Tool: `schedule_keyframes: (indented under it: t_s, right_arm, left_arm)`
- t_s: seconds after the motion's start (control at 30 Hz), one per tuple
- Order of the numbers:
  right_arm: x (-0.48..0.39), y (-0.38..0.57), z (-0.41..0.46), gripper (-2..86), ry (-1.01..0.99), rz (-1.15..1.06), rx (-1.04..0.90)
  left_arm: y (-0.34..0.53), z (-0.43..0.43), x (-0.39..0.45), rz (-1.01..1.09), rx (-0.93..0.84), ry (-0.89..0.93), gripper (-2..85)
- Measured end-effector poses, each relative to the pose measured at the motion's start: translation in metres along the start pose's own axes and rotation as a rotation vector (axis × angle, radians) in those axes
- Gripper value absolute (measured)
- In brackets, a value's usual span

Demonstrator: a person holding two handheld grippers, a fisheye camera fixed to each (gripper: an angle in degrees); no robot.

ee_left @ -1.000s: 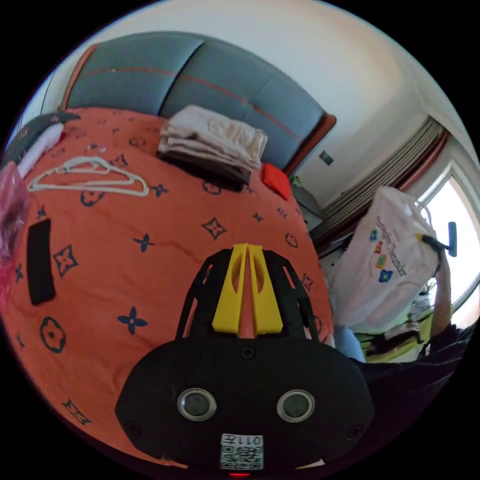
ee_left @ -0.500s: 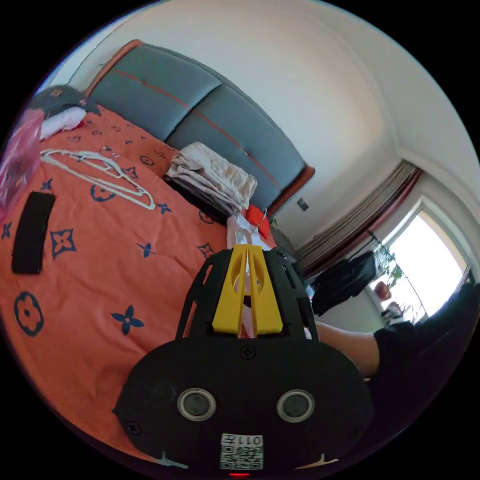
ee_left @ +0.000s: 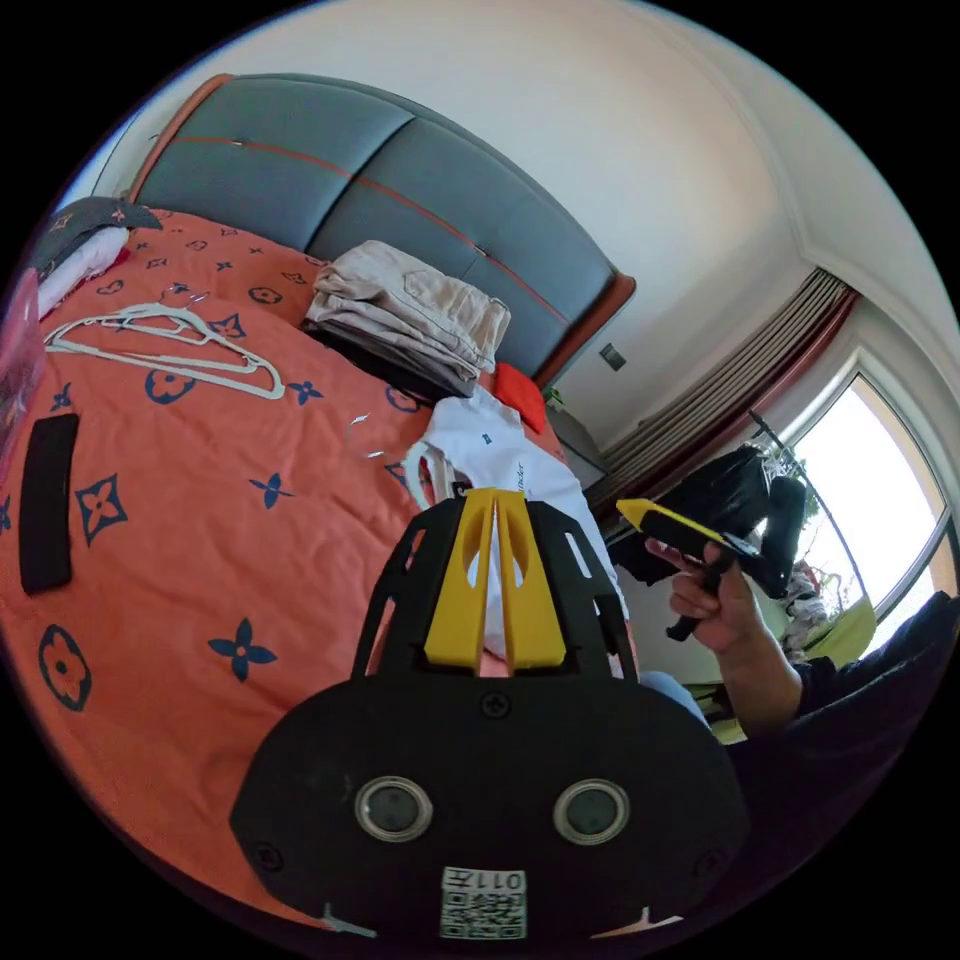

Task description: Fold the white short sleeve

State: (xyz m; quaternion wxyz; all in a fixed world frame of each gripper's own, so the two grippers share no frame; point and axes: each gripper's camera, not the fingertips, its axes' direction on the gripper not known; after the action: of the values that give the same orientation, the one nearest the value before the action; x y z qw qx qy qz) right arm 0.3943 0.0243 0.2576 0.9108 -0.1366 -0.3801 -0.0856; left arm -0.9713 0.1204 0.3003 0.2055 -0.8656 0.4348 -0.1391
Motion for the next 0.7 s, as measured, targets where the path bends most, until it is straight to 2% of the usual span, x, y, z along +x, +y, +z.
schedule_keyframes:
  t_s: [0.17, 0.27, 0.33, 0.5, 0.63, 0.7]
  right_arm:
    - [0.042, 0.067, 0.012, 4.5, 0.084, 0.151, -0.07]
    - [0.051, 0.1, 0.028, 4.7, 0.252, 0.202, -0.098]
    - [0.052, 0.121, 0.038, 4.3, 0.348, 0.218, -0.05]
    - [0.057, 0.145, 0.064, 3.2, 0.307, 0.186, -0.062]
    - [0.067, 0.142, 0.088, 3.4, 0.296, 0.191, -0.153]
    - [0.07, 0.142, 0.092, 3.4, 0.293, 0.188, -0.155]
  left_arm:
    - [-0.024, 0.031, -0.002, 0.003, -0.199, 0.045, 7.5]
    - [-0.035, 0.066, -0.022, -0.164, -0.294, 0.083, 16.5]
    - [-0.033, 0.099, -0.034, -0.282, -0.396, 0.087, 21.2]
    - [-0.016, 0.141, -0.042, -0.466, -0.417, 0.065, 18.8]
    - [-0.003, 0.139, -0.042, -0.627, -0.263, -0.144, 10.2]
    - [-0.004, 0.14, -0.041, -0.599, -0.259, -0.188, 6.0]
